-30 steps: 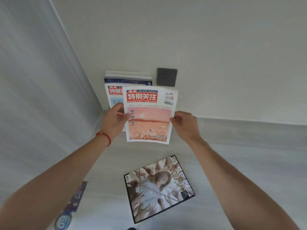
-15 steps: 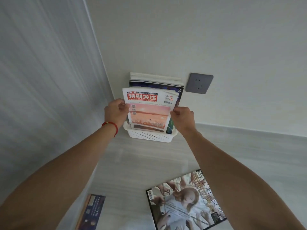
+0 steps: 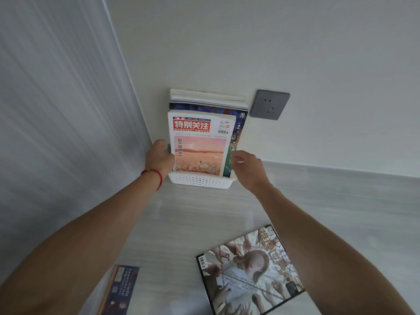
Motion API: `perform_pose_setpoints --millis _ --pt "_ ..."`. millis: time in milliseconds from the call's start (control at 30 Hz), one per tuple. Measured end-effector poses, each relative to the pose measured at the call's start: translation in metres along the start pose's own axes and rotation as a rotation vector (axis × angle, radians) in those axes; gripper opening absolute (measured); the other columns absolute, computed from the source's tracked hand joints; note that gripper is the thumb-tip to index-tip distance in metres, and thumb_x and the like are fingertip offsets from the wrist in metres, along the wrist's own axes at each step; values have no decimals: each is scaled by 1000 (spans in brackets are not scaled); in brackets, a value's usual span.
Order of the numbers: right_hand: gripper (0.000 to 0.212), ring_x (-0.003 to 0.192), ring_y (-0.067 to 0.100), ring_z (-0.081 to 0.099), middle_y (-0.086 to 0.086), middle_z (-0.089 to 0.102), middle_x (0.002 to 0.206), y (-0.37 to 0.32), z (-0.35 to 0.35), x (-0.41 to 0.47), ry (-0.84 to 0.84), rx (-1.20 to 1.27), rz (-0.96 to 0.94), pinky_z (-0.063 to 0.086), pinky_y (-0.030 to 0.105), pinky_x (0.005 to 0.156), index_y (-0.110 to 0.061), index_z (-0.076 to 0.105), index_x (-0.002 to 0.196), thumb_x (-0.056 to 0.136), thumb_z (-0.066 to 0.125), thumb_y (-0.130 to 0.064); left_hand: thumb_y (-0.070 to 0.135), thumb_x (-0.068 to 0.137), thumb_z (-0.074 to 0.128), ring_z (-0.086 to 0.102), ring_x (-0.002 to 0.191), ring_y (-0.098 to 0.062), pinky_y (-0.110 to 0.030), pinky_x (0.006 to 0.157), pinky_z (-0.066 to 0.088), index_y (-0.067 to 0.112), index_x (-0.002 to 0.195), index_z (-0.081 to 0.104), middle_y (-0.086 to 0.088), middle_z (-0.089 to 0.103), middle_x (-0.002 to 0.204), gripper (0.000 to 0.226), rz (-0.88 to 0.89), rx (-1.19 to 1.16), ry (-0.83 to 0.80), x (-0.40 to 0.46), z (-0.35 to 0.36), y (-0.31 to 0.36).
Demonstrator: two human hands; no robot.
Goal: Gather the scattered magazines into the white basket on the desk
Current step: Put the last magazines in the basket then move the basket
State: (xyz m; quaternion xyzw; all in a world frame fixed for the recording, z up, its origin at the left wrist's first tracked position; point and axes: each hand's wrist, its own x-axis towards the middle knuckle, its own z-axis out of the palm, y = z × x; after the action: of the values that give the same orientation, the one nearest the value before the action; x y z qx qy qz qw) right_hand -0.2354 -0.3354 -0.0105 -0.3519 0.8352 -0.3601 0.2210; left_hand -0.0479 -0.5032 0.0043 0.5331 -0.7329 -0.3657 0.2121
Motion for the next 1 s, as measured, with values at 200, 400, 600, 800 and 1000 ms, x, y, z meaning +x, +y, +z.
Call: perform_pose_setpoints --millis 200,400,600,800,1000 --pt "28 94 18 73 -2 76 111 65 -35 -66 3 -185 -73 57 33 88 -18 74 115 101 50 -13 0 87 60 64 105 -27 -35 92 52 11 113 65 -10 64 115 29 296 204 -232 -103 48 -28" --pt "32 115 25 65 3 71 124 146 -44 -135 -155 -415 101 52 38 100 -15 70 121 101 45 -14 25 98 52 34 141 -35 -51 108 44 14 144 41 -12 35 151 49 306 757 -700 -219 129 -46" --pt "70 156 25 16 8 18 168 205 -24 -205 -280 -557 -31 23 42 125 -11 20 160 101 54 -27 17 96 62 44 130 -36 -52 100 48 9 149 31 -15 39 142 62 290 983 -545 -256 144 -37" --pt "73 149 25 30 8 35 159 208 -33 -207 -157 -541 -116 30 43 120 -13 27 156 96 62 -35 12 97 51 64 108 -41 -47 92 54 16 128 44 -14 66 125 32 192 572 -652 -234 126 -25" --pt "67 140 38 40 19 44 151 184 -35 -190 89 -17 306 37 42 110 -6 33 150 100 56 -43 8 93 62 69 105 -18 -27 74 55 29 101 57 6 72 102 23 44 20 -542 -210 87 -24"
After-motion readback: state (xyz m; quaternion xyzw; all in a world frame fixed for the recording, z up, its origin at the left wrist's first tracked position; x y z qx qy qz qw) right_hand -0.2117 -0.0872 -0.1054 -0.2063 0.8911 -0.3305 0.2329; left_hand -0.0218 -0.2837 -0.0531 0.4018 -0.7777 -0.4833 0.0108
